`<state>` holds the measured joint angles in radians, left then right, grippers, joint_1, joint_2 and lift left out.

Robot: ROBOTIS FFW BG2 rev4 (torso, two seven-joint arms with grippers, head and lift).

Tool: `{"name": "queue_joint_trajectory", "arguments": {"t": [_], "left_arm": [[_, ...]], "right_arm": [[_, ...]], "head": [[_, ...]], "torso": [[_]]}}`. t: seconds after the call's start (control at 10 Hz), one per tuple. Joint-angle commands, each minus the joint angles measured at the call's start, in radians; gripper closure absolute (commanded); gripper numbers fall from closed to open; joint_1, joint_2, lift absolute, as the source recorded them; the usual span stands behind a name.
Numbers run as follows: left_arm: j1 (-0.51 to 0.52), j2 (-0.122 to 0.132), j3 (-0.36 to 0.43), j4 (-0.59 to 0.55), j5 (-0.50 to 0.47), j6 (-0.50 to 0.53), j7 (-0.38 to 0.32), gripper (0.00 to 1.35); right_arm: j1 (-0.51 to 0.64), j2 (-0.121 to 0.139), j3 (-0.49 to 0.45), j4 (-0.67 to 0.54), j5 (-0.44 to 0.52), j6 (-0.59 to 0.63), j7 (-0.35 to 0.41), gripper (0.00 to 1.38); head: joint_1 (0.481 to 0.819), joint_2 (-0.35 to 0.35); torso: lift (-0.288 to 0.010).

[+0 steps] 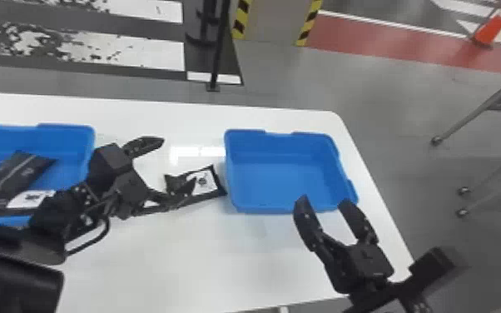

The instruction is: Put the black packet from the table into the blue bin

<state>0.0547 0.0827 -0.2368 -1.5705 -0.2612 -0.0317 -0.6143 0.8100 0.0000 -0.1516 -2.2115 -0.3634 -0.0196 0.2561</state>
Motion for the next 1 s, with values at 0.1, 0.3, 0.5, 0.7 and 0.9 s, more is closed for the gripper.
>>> {"name": "queue_joint_trajectory", "arguments": {"t": [0.1, 0.3, 0.5, 0.7, 0.9], "left_arm": [[-0.087, 0.000, -0.114, 0.116, 0.012, 0.044, -0.021, 0.16], [-0.148, -0.003, -0.172, 0.207, 0.000, 0.066, -0.024, 0.15], [-0.192, -0.015, -0.194, 0.293, -0.042, 0.076, -0.021, 0.14], [-0.236, -0.023, -0.186, 0.362, -0.086, 0.088, 0.001, 0.14], [-0.244, -0.032, -0.168, 0.367, -0.086, 0.120, 0.007, 0.21]], "right_arm": [[-0.007, 0.001, 0.000, 0.006, 0.002, 0.000, 0.000, 0.13], [-0.010, 0.001, 0.004, 0.014, 0.002, 0.000, 0.000, 0.13], [-0.025, 0.001, 0.006, 0.026, 0.002, 0.000, 0.006, 0.13], [-0.027, 0.001, 0.006, 0.028, 0.000, 0.000, 0.009, 0.13], [-0.022, 0.001, 0.006, 0.028, -0.004, 0.000, 0.009, 0.13]], "head": [[0.695, -0.333], [0.695, -0.350], [0.695, -0.350], [0.695, -0.350], [0.695, -0.350]], "torso": [[-0.110], [-0.110], [-0.110], [-0.110], [-0.110]]}}
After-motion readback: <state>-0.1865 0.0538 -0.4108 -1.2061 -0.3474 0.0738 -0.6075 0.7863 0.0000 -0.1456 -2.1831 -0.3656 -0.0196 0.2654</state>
